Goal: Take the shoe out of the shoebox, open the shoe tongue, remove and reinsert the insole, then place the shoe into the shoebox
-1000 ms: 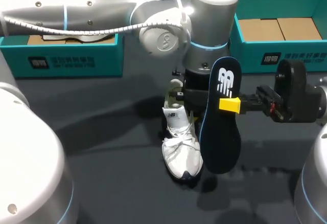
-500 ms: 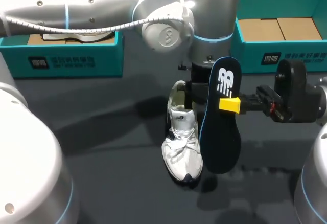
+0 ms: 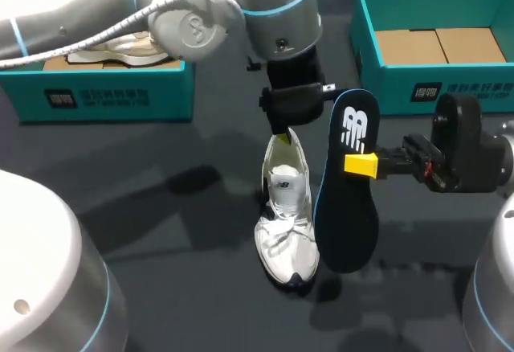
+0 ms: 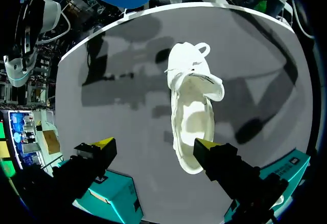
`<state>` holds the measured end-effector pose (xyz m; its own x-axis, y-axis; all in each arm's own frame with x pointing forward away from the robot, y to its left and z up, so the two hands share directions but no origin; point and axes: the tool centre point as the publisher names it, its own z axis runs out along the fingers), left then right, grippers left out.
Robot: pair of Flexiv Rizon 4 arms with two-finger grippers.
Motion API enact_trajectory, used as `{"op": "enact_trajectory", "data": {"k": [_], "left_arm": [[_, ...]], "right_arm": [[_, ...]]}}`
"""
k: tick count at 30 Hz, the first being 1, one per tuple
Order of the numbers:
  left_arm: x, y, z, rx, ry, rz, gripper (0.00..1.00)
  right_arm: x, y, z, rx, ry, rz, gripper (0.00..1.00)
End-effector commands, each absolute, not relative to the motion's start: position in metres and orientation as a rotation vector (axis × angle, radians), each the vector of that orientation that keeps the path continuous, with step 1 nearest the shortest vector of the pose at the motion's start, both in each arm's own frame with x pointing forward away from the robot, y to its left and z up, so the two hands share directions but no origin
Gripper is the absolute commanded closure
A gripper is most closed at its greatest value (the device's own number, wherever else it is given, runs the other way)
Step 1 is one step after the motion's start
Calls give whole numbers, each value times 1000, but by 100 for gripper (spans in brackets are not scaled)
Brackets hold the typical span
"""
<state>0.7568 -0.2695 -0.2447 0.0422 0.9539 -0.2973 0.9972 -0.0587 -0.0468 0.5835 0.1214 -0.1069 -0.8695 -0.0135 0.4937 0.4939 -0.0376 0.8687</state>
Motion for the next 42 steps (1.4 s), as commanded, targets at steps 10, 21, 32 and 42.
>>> {"op": "enact_trajectory", "data": {"k": [10, 21, 32, 42], "left_arm": [[772, -268, -213, 1502, 1584, -790, 0], [776, -268, -206, 1537, 1493, -867, 0], [785, -275, -184, 1357, 1285, -1031, 0], [791, -273, -155, 1287, 1131, -1141, 0]], "right_arm": [[582, 122, -107, -512, -1892, -1969, 100], [582, 122, -107, -512, -1892, -1969, 100], [598, 120, -103, -532, -1871, -1942, 100], [649, 107, -92, -586, -1824, -1848, 100]]}}
